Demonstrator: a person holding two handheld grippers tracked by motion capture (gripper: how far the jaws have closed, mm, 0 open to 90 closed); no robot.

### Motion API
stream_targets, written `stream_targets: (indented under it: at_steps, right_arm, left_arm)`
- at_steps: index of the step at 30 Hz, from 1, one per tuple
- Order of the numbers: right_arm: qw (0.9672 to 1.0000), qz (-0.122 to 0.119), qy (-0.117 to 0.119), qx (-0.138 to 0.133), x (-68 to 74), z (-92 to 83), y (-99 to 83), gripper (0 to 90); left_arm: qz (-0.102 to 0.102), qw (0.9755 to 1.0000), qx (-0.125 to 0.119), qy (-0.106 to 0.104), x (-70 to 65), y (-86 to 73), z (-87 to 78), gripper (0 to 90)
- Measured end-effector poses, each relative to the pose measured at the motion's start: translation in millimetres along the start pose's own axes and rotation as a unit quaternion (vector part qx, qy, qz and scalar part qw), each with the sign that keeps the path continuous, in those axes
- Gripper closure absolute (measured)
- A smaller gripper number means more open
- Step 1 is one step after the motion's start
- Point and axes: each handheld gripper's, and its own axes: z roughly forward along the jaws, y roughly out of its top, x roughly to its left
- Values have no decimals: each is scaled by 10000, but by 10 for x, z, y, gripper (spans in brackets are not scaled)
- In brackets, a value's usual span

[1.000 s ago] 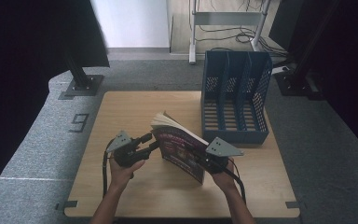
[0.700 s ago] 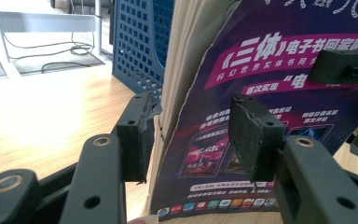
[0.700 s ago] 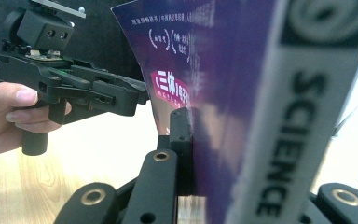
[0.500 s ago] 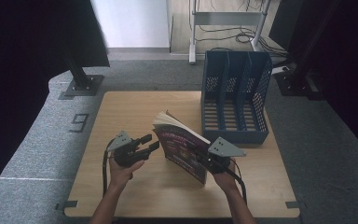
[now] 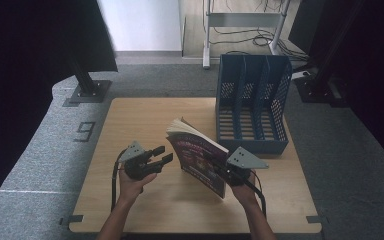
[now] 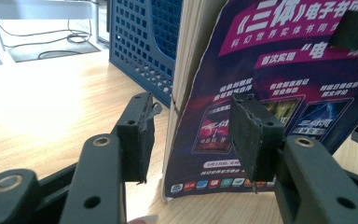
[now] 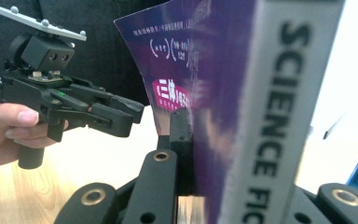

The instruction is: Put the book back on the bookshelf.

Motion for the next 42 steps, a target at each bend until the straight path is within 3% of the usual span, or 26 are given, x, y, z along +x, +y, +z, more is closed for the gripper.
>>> stream_targets:
  at_steps: [42]
  right_arm:
    - [9971,250,-568,-440,-192,-301,111,816]
  left_arm:
    - [16,9999,172,4,11,-54,37,510]
